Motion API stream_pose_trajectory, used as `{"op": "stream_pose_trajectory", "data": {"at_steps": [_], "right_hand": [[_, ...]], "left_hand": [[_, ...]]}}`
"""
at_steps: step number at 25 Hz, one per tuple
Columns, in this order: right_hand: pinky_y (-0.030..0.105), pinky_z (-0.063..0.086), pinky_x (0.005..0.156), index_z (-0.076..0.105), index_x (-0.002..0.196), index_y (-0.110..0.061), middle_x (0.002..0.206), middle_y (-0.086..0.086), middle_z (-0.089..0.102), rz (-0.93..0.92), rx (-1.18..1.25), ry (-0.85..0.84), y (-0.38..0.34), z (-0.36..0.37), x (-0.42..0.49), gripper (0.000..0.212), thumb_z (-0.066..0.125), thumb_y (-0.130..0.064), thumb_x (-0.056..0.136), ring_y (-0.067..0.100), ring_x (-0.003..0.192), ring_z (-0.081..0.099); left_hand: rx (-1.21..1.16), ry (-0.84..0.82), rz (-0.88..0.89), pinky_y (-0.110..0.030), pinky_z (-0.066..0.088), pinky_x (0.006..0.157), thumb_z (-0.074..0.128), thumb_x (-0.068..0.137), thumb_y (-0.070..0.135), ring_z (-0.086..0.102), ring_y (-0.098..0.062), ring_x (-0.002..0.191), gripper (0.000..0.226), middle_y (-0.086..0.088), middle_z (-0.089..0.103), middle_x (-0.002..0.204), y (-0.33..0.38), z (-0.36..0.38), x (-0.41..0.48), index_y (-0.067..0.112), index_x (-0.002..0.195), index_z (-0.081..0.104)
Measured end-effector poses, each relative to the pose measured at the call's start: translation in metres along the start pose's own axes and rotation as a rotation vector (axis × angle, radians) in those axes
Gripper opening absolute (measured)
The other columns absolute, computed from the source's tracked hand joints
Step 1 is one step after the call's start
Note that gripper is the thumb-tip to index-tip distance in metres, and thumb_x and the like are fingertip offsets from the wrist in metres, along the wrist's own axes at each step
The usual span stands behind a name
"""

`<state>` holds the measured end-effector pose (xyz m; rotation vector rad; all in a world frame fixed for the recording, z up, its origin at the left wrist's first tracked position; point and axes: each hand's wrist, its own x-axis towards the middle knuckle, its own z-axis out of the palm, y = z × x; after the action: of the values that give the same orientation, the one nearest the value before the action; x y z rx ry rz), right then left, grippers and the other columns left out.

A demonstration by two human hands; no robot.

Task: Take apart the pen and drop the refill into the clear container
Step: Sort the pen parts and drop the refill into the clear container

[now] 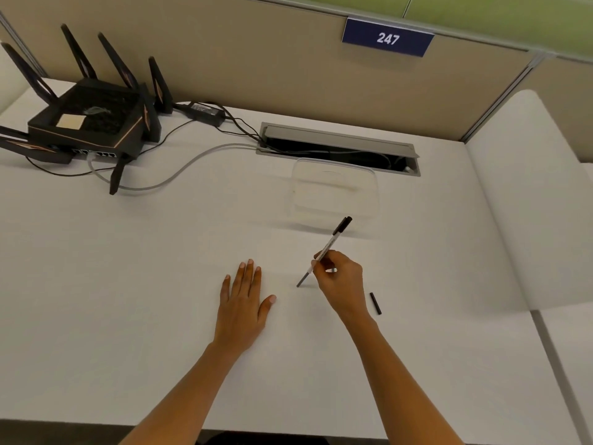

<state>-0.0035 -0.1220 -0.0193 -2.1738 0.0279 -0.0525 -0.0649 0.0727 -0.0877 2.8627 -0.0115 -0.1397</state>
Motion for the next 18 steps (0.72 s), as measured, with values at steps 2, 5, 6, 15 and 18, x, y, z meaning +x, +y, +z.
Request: {"op": "stream_pose_trajectory", "data": {"at_steps": [2, 5, 6, 15, 18], "right_hand": [[0.031, 0.059, 0.077, 0.071, 0.097, -0.011, 0.088, 0.001, 0.072, -0.018, -0.023, -0.038, -0.002, 0.002, 0.007, 0.011, 0.067, -0.015, 0.088, 0.011, 0.079, 0.067], [0.035, 0.058, 0.080, 0.072, 0.098, -0.008, 0.091, 0.008, 0.074, -0.035, -0.102, -0.143, -0.007, 0.005, 0.022, 0.014, 0.066, -0.016, 0.088, 0.020, 0.082, 0.068], [0.037, 0.057, 0.081, 0.072, 0.097, -0.008, 0.091, 0.009, 0.074, -0.037, -0.133, -0.190, -0.010, 0.006, 0.028, 0.015, 0.065, -0.017, 0.089, 0.022, 0.082, 0.068], [0.048, 0.057, 0.076, 0.071, 0.087, -0.007, 0.080, 0.011, 0.068, -0.089, -0.317, -0.462, -0.035, 0.035, 0.061, 0.015, 0.059, -0.017, 0.086, 0.029, 0.075, 0.063], [0.037, 0.056, 0.077, 0.074, 0.096, -0.010, 0.086, 0.006, 0.069, -0.078, -0.269, -0.468, -0.037, 0.041, 0.066, 0.021, 0.065, -0.024, 0.084, 0.021, 0.078, 0.063]], "left_hand": [[-0.114, 0.066, -0.025, -0.046, 0.018, 0.116, 0.013, 0.097, 0.054, 0.026, -0.023, 0.143, 0.072, -0.010, 0.035, 0.153, 0.005, -0.010, 0.005, 0.007, 0.145, 0.037], [-0.401, 0.147, -0.041, -0.043, 0.025, 0.115, 0.045, 0.097, 0.038, 0.041, -0.021, 0.136, 0.048, -0.006, 0.051, 0.142, 0.016, -0.029, 0.017, 0.012, 0.137, 0.051], [-0.603, 0.149, -0.102, -0.042, 0.033, 0.112, 0.052, 0.095, 0.035, 0.049, -0.021, 0.129, 0.043, -0.005, 0.058, 0.135, 0.024, -0.040, 0.023, 0.013, 0.132, 0.057], [-1.238, 0.047, -0.380, -0.047, 0.048, 0.098, 0.074, 0.081, 0.016, 0.066, -0.028, 0.103, 0.032, -0.013, 0.072, 0.108, 0.046, -0.100, 0.084, 0.005, 0.111, 0.071], [-1.316, 0.086, -0.462, -0.047, 0.053, 0.091, 0.073, 0.082, 0.012, 0.069, -0.031, 0.096, 0.027, -0.017, 0.072, 0.103, 0.034, -0.099, 0.087, 0.003, 0.107, 0.072]]}}
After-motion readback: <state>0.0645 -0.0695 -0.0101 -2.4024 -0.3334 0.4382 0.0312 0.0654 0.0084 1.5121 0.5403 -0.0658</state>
